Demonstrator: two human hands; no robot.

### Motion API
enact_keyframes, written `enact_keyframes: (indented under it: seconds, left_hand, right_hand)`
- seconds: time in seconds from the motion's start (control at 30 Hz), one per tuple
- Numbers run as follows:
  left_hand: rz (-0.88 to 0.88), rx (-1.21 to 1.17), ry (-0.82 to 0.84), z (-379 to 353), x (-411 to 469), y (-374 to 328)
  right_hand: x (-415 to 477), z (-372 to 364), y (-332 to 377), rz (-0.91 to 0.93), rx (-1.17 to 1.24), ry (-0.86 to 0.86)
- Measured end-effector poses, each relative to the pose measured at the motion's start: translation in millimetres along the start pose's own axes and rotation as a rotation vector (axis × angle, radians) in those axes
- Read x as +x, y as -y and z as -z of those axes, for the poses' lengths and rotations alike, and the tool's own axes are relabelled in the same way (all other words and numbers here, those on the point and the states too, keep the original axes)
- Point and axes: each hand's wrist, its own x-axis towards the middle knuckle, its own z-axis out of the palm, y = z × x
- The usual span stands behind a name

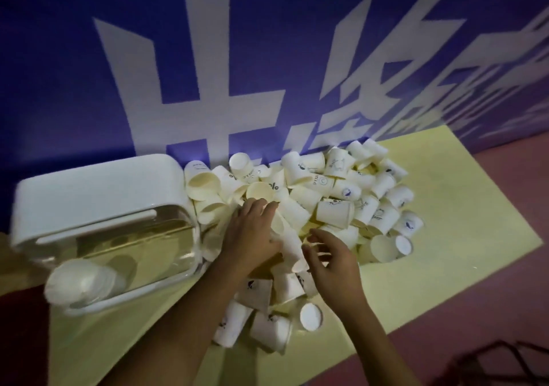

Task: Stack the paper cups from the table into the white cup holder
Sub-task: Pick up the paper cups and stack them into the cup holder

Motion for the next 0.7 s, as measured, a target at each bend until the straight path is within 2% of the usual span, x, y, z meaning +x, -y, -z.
enact_keyframes:
  seconds: [0.13,0.27,0.33,0.4,0.5,0.6,0.7]
  left_hand:
    - [0.025,0.288,0.107,-30,40,-13]
    - [0.071,0.289,0.030,-35,52,-19]
    - [0.103,0.159,-0.036,-32,56,-30]
    - [0.160,-0.097,-0.082,-24,62,-48]
    - [0.208,-0.440,-0.134,-13,77,-82]
    - [0.219,-0.563,-0.186,-10,90,-110]
    - [0.269,-0.603,-0.210,-10,102,-128]
  right_hand:
    - [27,32,-39,-0.008,0.017,0.007]
    - [63,55,-74,-0.019,0.012,0.031]
    - [84,66,-88,-0.018,-0.043,0.033]
    - [109,76,-98,0.012,-0.156,0.074]
    - [147,90,-108,0.056,-0.381,0.274]
    - [167,93,-117,0.090,-0.471,0.418]
    - [175,92,-130,0.118,-0.480,0.461]
